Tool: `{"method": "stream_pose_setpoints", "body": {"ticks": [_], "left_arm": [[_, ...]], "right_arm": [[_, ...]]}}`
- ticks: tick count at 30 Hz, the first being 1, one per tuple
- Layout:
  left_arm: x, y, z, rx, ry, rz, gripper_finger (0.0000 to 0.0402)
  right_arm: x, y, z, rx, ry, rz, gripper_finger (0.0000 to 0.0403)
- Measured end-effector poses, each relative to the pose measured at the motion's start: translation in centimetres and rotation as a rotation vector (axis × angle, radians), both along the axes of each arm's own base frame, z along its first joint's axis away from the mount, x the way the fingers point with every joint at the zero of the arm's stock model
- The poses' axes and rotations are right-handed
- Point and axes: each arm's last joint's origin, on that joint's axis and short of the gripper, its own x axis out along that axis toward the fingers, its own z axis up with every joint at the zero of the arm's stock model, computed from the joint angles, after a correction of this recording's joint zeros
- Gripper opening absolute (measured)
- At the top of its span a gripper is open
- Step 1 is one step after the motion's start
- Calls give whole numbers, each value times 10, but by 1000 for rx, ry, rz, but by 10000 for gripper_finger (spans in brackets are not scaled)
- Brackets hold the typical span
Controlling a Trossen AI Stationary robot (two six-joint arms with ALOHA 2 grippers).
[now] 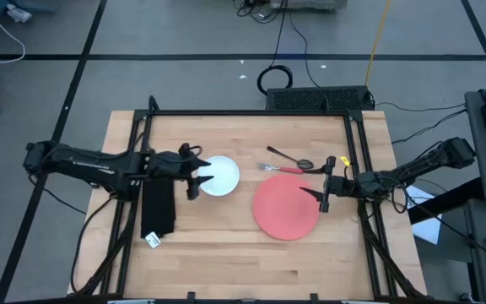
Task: Set table place
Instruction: Put the white bowl on the pink plate
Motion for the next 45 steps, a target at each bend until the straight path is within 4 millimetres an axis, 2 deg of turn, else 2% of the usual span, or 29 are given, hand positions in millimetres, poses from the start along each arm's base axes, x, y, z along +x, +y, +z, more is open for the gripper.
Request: {"method": "stream_pose_setpoints", "body": {"ticks": [5, 9, 13, 21, 26, 30, 35, 40, 45], "left_arm": [[20, 10, -10, -30, 107, -2, 260], [27, 17, -17, -62, 137, -7, 266], [27, 21, -19, -86, 144, -17, 267], [25, 23, -22, -208, 168, -119, 267], [26, 26, -23, -216, 172, -116, 267], [31, 27, -34, -219, 249, -126, 267], [53, 30, -44, -247, 387, -118, 267], [78, 26, -49, -190, 454, -182, 267], [91, 17, -55, -145, 559, -259, 266]], "right_arm": [[-4, -1, 4, 6, -24, 18, 237], [-9, -2, 3, 45, -15, 35, 213], [-13, -2, 3, 48, -3, 82, 158], [-19, -3, 4, 50, -4, 86, 12], [-19, -4, 2, 83, 7, 91, 7], [-19, -3, 1, 94, 13, 112, 2], [-20, -3, 1, 97, 18, 115, 1], [-20, -3, -1, 112, 34, 113, 1], [-20, -3, -3, 108, 55, 112, 0]]}}
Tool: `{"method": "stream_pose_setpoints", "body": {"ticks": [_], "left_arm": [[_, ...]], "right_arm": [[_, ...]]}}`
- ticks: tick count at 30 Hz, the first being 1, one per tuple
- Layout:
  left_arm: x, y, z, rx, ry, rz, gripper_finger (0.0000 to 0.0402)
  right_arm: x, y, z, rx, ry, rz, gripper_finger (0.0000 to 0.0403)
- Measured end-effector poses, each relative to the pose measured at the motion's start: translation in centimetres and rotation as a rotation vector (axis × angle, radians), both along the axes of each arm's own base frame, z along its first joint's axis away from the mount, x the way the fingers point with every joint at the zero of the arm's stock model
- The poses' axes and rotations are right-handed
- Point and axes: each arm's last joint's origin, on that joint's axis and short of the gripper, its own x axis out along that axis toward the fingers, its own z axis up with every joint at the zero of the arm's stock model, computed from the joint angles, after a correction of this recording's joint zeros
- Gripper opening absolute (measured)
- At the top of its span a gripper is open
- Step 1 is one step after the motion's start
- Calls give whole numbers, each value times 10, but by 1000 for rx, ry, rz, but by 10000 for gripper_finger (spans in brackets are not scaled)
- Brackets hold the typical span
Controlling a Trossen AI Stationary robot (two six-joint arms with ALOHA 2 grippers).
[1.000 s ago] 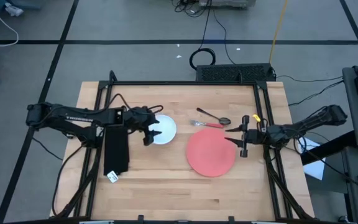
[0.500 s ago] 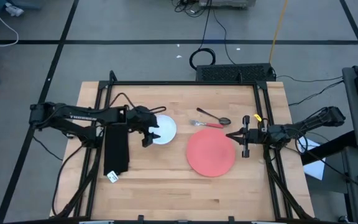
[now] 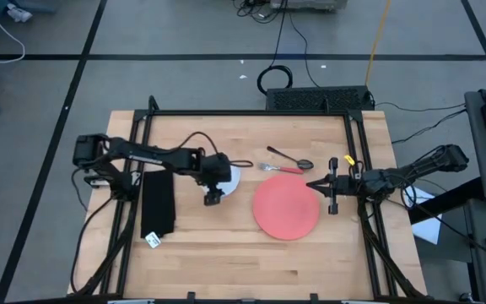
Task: Set table place
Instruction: Put the white bowl on the pink plate
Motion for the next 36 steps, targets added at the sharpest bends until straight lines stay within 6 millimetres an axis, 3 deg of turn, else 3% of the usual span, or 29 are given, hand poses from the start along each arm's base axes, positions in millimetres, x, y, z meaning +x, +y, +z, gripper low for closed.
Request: {"method": "stream_pose_setpoints", "body": {"ticks": [7, 11, 19, 24, 31, 36], "left_arm": [[4, -4, -15, 39, 101, -17, 266], [6, -2, -13, 103, 85, -12, 266], [3, 3, 27, 125, 8, 18, 266], [1, 0, 45, 36, 19, 37, 266], [-7, -14, 29, 4, 179, 5, 266], [-6, -26, 28, 2, 173, -22, 266]], "right_arm": [[0, 0, -1, -3, 9, 0, 0], [0, 0, -1, 6, 10, -1, 0], [0, 0, -2, 21, 13, -2, 0], [0, 0, -3, 20, 26, 17, 0], [0, 1, -2, 23, 24, 20, 0], [0, 1, -2, 23, 23, 20, 0]]}}
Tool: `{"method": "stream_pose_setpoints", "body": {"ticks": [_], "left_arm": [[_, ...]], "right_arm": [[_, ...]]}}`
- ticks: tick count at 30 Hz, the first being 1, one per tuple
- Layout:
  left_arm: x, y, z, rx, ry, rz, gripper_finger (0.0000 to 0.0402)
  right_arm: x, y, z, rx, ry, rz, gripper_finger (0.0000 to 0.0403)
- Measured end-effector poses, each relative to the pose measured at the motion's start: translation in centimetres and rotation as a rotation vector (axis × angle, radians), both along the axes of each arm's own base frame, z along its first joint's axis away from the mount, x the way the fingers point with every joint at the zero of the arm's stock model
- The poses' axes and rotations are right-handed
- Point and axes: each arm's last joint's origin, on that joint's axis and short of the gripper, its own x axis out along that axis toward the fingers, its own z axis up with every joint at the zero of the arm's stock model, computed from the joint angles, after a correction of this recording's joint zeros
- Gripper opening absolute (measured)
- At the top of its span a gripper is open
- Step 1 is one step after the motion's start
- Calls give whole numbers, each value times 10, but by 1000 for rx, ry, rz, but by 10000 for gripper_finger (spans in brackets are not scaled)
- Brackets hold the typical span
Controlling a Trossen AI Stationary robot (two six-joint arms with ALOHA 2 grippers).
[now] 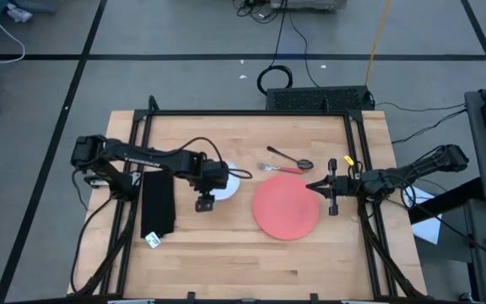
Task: Set table place
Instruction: Put the white bowl on the pink plate
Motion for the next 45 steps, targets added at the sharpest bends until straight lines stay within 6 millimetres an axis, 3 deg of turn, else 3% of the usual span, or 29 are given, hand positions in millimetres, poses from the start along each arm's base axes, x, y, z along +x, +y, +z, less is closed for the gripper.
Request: {"method": "stream_pose_setpoints", "body": {"ticks": [12, 31, 38, 45], "left_arm": [[4, -16, -5, 62, -21, -21, 266], [-4, -15, -31, 75, -42, -25, 266], [-5, -13, -39, 156, -77, -33, 265], [-4, -13, -39, 162, -87, -48, 200]], "right_arm": [[0, 0, 0, 6, -2, -1, 0], [0, 0, 0, 5, -1, -2, 0], [0, 0, 0, 5, -1, -2, 0], [0, 0, 0, 5, -1, -2, 0]]}}
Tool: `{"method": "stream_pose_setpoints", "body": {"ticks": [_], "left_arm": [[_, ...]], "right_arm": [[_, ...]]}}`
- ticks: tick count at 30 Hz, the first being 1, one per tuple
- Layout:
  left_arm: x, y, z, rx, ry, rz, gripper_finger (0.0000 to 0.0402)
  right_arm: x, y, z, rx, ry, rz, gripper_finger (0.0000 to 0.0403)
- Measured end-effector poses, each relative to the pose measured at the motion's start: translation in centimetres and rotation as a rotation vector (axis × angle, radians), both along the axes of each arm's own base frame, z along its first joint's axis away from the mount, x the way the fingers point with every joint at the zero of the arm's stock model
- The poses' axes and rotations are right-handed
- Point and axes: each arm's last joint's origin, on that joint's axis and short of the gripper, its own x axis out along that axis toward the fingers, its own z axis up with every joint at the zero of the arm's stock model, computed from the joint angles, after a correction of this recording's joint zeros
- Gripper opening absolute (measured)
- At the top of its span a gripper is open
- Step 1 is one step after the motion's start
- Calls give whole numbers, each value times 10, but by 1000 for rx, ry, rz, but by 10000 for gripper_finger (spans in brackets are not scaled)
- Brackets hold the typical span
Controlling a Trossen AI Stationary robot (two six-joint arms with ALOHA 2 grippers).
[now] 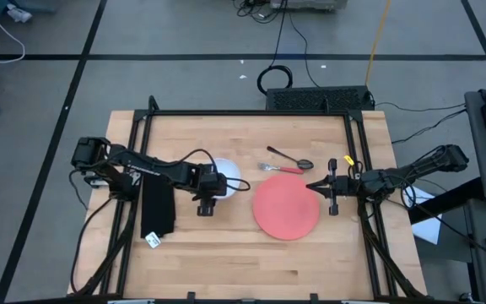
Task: Set table place
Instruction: Put the white bowl on the pink plate
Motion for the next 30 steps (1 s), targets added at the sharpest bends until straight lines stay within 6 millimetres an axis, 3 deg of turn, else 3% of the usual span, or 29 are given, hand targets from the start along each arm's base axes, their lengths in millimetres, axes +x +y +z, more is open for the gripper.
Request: {"method": "stream_pose_setpoints", "body": {"ticks": [11, 19, 30], "left_arm": [[1, -1, 0, -31, -8, -22, 11], [5, -10, 7, -10, -27, -97, 6], [34, -28, 64, 4, -217, -154, 4]], "right_arm": [[0, 0, 0, 0, 0, 0, 0], [0, 0, 0, 0, 0, 0, 0], [0, 0, 1, -5, -5, -1, 0]]}}
